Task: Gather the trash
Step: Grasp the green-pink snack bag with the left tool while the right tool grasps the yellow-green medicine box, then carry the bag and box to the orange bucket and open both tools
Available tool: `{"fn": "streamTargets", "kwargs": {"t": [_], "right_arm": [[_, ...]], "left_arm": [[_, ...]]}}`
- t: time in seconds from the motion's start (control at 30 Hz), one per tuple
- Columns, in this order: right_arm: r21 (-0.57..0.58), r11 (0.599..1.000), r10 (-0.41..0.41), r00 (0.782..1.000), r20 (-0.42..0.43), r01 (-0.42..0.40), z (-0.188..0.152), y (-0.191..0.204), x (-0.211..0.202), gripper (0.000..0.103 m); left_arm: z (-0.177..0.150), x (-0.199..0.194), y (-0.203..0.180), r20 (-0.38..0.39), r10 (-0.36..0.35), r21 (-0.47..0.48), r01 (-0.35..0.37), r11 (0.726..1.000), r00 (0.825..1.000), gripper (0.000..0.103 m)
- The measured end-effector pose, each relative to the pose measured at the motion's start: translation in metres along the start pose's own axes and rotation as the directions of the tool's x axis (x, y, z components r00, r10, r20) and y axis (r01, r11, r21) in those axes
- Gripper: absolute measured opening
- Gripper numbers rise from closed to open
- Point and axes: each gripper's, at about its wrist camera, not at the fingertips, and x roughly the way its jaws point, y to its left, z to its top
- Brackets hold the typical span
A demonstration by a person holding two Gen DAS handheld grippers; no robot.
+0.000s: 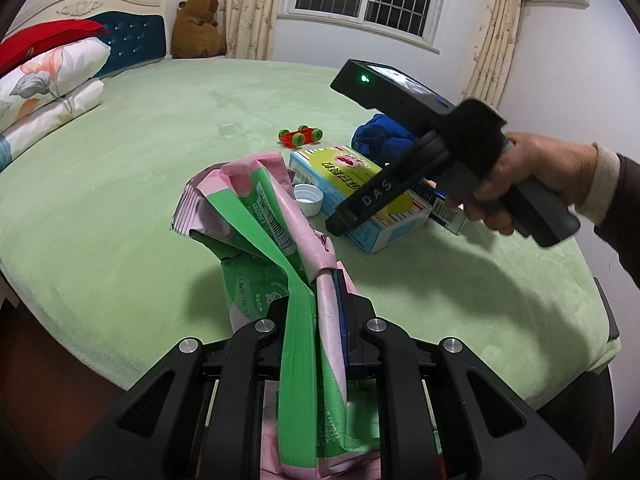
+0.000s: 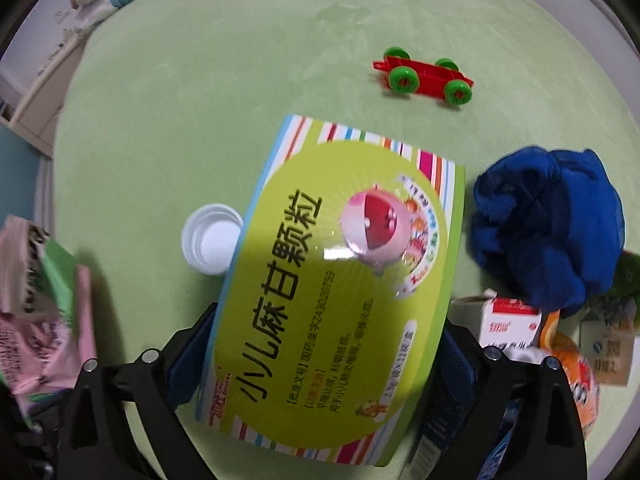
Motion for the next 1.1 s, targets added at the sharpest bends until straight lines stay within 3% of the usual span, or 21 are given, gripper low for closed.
{"fn": "streamTargets", "kwargs": {"t": [0.17,0.37,0.5,0.77,1.1], "right_arm": [[0.041,0.999,-0.005,0.998,0.062,0.003,-0.016,0.003,-0.019,0.090],[0.069,0.996,0.044,0.987,0.157,-0.055,-0.062,0.011,-0.054,0.089],[0.094,0.992,0.060,0.975,0.213,-0.082,-0.104,0.019,-0.069,0.089],[0.191,0.978,0.018,0.952,0.305,-0.080,-0.194,0.033,-0.071,0.088],[0.380,0.916,-0.041,0.910,0.413,-0.131,-0.312,0.029,-0.078,0.087]], "left_arm": [[-0.003,-0.005,0.001,0.000,0.015,-0.008,-0.015,1.000,1.000,0.012],[-0.011,-0.018,-0.009,0.006,0.020,0.010,-0.020,1.000,1.000,0.012],[-0.018,-0.029,-0.019,0.014,0.015,0.029,-0.015,0.999,1.000,0.012],[-0.031,-0.037,-0.035,-0.005,0.013,0.065,-0.013,0.998,1.000,0.012],[-0.059,-0.045,-0.076,-0.042,-0.070,0.149,0.075,0.986,0.997,0.012]]}}
